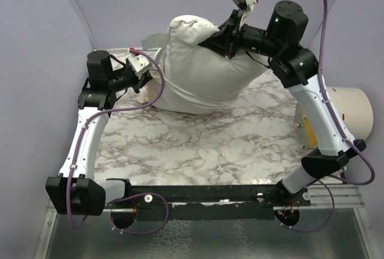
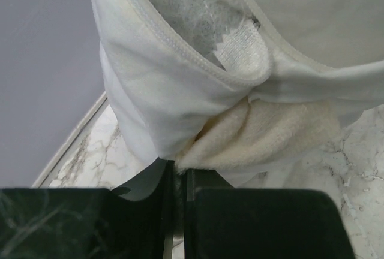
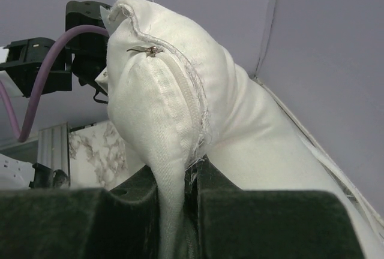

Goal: Remove the pillowcase from the pillow

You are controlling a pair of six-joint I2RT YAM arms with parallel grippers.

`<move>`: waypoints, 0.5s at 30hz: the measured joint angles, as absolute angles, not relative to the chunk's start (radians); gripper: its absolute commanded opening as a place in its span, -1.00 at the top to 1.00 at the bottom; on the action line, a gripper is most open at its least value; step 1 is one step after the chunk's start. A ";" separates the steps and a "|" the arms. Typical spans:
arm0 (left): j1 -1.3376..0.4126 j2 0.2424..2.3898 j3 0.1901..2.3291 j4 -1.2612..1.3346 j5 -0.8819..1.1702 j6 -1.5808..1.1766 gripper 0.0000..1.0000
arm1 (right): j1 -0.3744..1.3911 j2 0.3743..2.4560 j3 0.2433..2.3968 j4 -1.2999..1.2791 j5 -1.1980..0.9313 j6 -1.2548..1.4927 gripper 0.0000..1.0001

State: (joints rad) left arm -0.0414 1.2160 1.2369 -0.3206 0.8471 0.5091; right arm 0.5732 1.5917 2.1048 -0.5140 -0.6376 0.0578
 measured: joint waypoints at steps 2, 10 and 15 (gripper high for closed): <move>-0.041 1.216 1.224 -0.313 0.838 0.509 1.00 | 0.559 1.592 2.105 -0.507 -0.639 0.073 0.98; -0.048 1.216 1.116 -0.296 0.723 0.572 1.00 | 0.423 1.587 2.098 -0.437 -0.642 0.190 0.98; -0.056 1.216 1.057 -0.287 0.663 0.656 1.00 | 0.252 1.555 2.033 -0.334 -0.699 0.342 0.98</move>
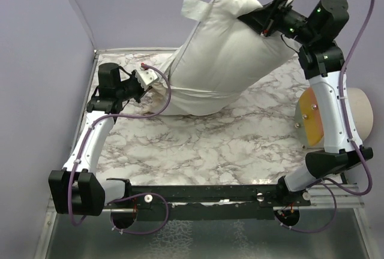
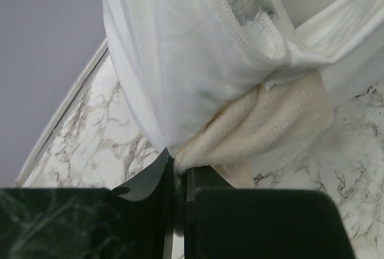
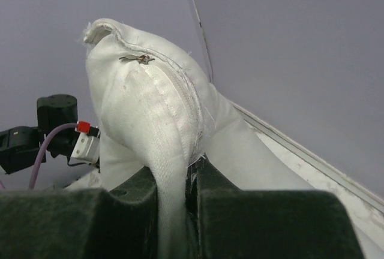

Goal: Remove the pillowcase from the pillow

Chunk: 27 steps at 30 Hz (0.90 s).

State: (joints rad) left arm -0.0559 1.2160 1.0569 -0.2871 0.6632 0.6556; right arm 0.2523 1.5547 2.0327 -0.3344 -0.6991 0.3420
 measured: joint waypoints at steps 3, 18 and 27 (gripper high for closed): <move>-0.062 1.218 1.047 -0.277 0.661 0.678 0.47 | 0.169 1.546 1.996 -0.267 -0.749 0.442 0.98; -0.037 1.243 1.536 -0.635 0.720 0.559 -0.77 | 0.165 1.551 2.009 -0.068 -0.796 0.559 0.98; -0.044 1.169 1.736 -0.527 0.866 0.287 -0.84 | 0.574 1.754 2.204 -0.340 -0.691 0.248 0.98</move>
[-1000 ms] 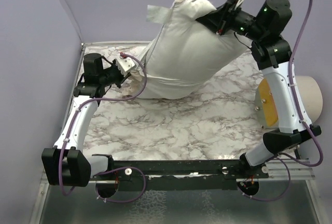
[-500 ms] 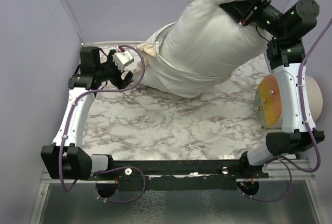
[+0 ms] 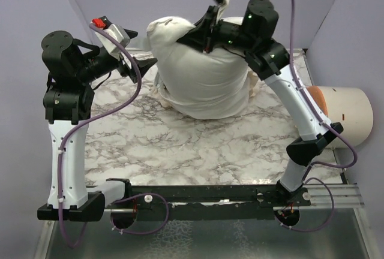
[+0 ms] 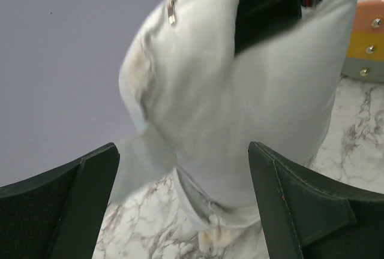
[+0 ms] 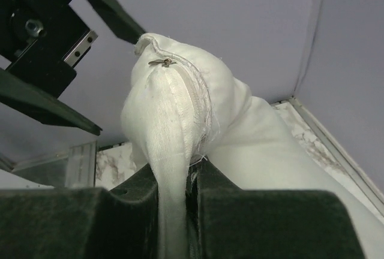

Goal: Remove the pillowcase from the pillow

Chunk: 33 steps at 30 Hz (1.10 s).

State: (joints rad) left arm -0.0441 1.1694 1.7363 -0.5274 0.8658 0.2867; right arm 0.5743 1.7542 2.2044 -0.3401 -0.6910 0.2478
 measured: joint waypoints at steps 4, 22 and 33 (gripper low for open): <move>-0.044 1.209 1.768 -0.460 0.873 0.201 -0.86 | 0.682 1.789 2.219 -0.387 -0.662 0.147 0.98; -0.055 1.329 1.732 -0.350 0.886 0.040 1.00 | 0.665 1.665 2.006 -0.233 -0.696 0.182 -0.79; -0.074 1.437 1.896 -0.393 0.481 0.039 1.00 | 0.196 1.113 1.308 0.094 -0.782 0.389 -0.83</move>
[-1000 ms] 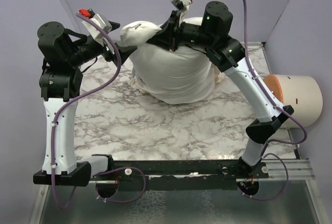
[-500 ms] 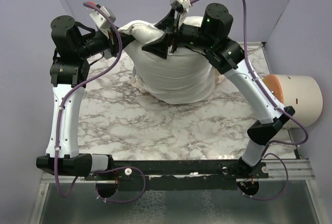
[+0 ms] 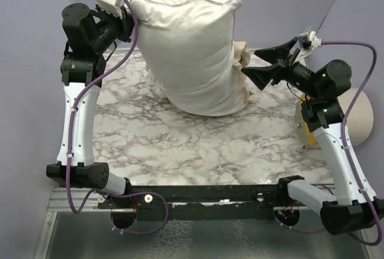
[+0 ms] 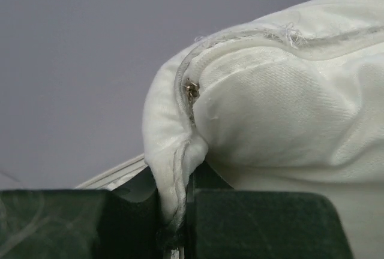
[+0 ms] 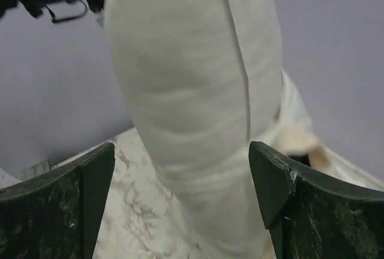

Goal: Remove the pillowcase from the pillow

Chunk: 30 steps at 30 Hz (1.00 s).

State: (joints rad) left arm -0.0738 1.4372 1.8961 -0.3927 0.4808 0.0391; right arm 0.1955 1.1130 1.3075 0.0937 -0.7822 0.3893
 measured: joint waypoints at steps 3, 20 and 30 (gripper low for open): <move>-0.054 1.452 1.906 -0.403 0.363 0.060 1.00 | 0.140 1.054 1.145 0.104 -0.785 0.392 -0.82; -0.050 1.457 1.906 -0.441 0.255 0.146 1.00 | 0.078 1.307 0.974 0.089 -0.856 0.170 -0.52; -0.050 1.465 1.906 -0.441 0.239 0.174 1.00 | 0.078 1.446 1.070 0.137 -0.917 0.175 0.36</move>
State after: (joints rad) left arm -0.0498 1.4654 1.9060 -0.4412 0.2390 0.1741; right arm 0.0784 1.4456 1.0702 0.1371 -0.9173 0.1753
